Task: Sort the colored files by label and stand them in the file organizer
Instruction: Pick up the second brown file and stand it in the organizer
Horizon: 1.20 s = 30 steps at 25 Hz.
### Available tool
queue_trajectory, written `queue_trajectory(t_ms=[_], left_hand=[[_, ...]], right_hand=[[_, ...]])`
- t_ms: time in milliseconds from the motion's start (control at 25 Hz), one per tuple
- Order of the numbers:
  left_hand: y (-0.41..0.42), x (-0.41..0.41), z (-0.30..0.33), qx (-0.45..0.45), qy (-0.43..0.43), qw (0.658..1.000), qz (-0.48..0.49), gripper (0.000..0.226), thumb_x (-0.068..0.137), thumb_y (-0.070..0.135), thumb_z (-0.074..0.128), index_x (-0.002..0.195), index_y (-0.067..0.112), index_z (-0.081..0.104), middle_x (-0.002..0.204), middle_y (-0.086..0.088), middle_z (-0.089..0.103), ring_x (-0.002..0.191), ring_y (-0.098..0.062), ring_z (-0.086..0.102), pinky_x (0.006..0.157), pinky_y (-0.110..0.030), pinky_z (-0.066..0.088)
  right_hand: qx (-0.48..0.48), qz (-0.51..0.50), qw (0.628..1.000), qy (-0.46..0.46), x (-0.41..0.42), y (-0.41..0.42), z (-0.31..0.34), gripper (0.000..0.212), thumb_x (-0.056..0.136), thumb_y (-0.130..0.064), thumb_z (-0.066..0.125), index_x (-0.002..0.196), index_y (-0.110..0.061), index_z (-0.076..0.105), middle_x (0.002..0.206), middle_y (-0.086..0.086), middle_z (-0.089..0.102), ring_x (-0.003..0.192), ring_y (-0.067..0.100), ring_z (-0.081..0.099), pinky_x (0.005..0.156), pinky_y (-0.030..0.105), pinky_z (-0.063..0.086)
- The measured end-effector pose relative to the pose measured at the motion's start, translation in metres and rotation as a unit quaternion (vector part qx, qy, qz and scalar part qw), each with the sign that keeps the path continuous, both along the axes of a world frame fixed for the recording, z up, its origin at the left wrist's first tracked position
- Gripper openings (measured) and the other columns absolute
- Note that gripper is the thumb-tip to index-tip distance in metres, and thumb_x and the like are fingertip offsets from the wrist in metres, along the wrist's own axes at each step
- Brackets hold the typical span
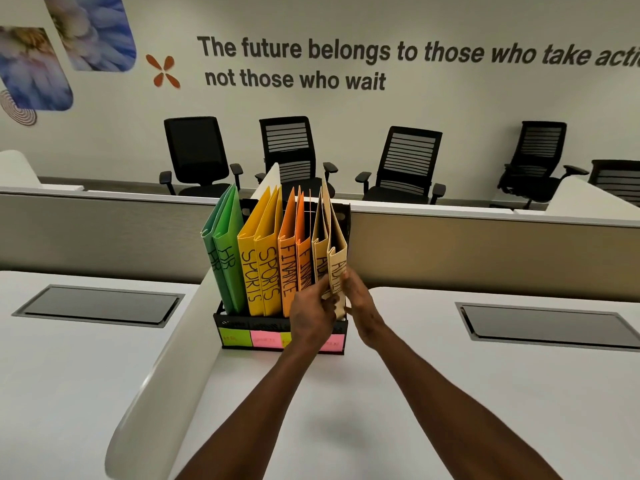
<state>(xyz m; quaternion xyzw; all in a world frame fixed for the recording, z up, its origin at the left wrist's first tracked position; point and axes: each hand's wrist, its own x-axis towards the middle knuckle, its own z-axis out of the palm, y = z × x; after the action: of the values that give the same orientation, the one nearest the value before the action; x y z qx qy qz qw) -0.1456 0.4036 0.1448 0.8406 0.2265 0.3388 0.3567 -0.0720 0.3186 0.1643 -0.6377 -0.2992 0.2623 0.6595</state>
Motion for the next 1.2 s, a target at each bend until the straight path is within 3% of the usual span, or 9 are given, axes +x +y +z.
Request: queue_trajectory(t_ms=[80,200,360,480,600,720,800,920,1200], left_hand=[[-0.002,-0.001,0.002,0.016,-0.009,1.0,-0.016,0.041,0.092,0.009,0.063,0.129,0.027,0.063,0.101,0.008,0.073,0.084,-0.007,0.067,0.068,-0.017,0.056],[0.0,0.0,0.005,-0.006,0.004,1.0,-0.006,0.036,0.094,0.012,0.061,0.127,0.024,0.064,0.098,0.009,0.071,0.08,-0.01,0.067,0.069,-0.028,0.06],[0.007,0.007,0.01,0.006,0.061,0.998,0.027,0.02,0.098,0.03,0.053,0.098,0.023,0.072,0.078,0.004,0.072,0.064,-0.01,0.064,0.058,-0.034,0.056],[0.01,0.006,0.005,0.021,0.083,0.995,0.043,0.022,0.098,0.033,0.053,0.099,0.024,0.072,0.078,0.005,0.071,0.067,-0.01,0.065,0.058,-0.031,0.056],[0.007,0.0,0.0,0.031,0.038,0.998,0.041,0.021,0.097,0.029,0.055,0.112,0.026,0.069,0.092,0.007,0.073,0.078,-0.01,0.066,0.064,-0.028,0.056],[0.006,-0.003,-0.005,0.045,0.008,0.998,0.036,0.031,0.096,0.025,0.057,0.127,0.027,0.061,0.11,0.007,0.072,0.093,-0.009,0.067,0.078,-0.029,0.059],[0.006,-0.005,-0.011,0.046,0.007,0.998,0.047,0.041,0.095,0.023,0.057,0.136,0.023,0.056,0.121,0.004,0.068,0.105,-0.011,0.065,0.087,-0.032,0.058],[0.004,-0.012,-0.011,0.052,-0.002,0.996,0.074,0.051,0.094,0.018,0.058,0.144,0.014,0.048,0.136,-0.004,0.058,0.12,-0.018,0.057,0.094,-0.033,0.055],[0.006,-0.032,-0.015,0.055,0.051,0.996,0.041,0.067,0.09,0.016,0.059,0.152,0.018,0.035,0.145,-0.001,0.045,0.13,-0.016,0.046,0.1,-0.027,0.046]], right_hand=[[-0.004,-0.04,0.999,-0.031,-0.007,-0.002,-0.006,0.065,0.084,-0.066,0.049,0.138,-0.031,0.048,0.124,-0.016,0.063,0.113,0.002,0.061,0.076,0.013,0.052],[-0.037,-0.11,0.993,-0.03,-0.008,0.003,0.001,0.056,0.089,-0.061,0.053,0.135,-0.028,0.05,0.123,-0.008,0.064,0.111,0.012,0.062,0.069,0.013,0.046],[-0.092,-0.136,0.986,-0.001,0.0,0.009,0.002,0.047,0.093,-0.063,0.046,0.126,-0.03,0.052,0.107,-0.014,0.057,0.09,0.004,0.055,0.062,0.013,0.038],[-0.127,-0.131,0.983,-0.015,0.007,0.012,-0.01,0.047,0.095,-0.061,0.044,0.13,-0.03,0.052,0.111,-0.01,0.058,0.1,0.01,0.055,0.07,0.019,0.043],[-0.116,-0.164,0.974,-0.108,0.014,0.018,-0.031,0.049,0.095,-0.056,0.051,0.137,-0.033,0.046,0.125,-0.007,0.062,0.112,0.015,0.06,0.089,0.034,0.054],[-0.136,-0.148,0.964,-0.175,0.017,0.025,-0.045,0.05,0.094,-0.051,0.055,0.14,-0.037,0.04,0.129,-0.005,0.062,0.113,0.015,0.061,0.092,0.038,0.056],[-0.139,-0.184,0.953,-0.199,0.014,0.023,-0.047,0.052,0.092,-0.048,0.059,0.139,-0.034,0.04,0.13,-0.003,0.06,0.111,0.016,0.062,0.088,0.035,0.057],[-0.113,-0.231,0.906,-0.336,0.005,0.013,-0.048,0.057,0.091,-0.039,0.062,0.141,-0.026,0.039,0.13,-0.003,0.052,0.106,0.01,0.059,0.076,0.02,0.055],[-0.154,-0.162,0.895,-0.385,-0.015,0.007,-0.06,0.069,0.09,-0.044,0.059,0.149,-0.021,0.031,0.141,0.002,0.047,0.117,0.015,0.056,0.085,0.026,0.056]])
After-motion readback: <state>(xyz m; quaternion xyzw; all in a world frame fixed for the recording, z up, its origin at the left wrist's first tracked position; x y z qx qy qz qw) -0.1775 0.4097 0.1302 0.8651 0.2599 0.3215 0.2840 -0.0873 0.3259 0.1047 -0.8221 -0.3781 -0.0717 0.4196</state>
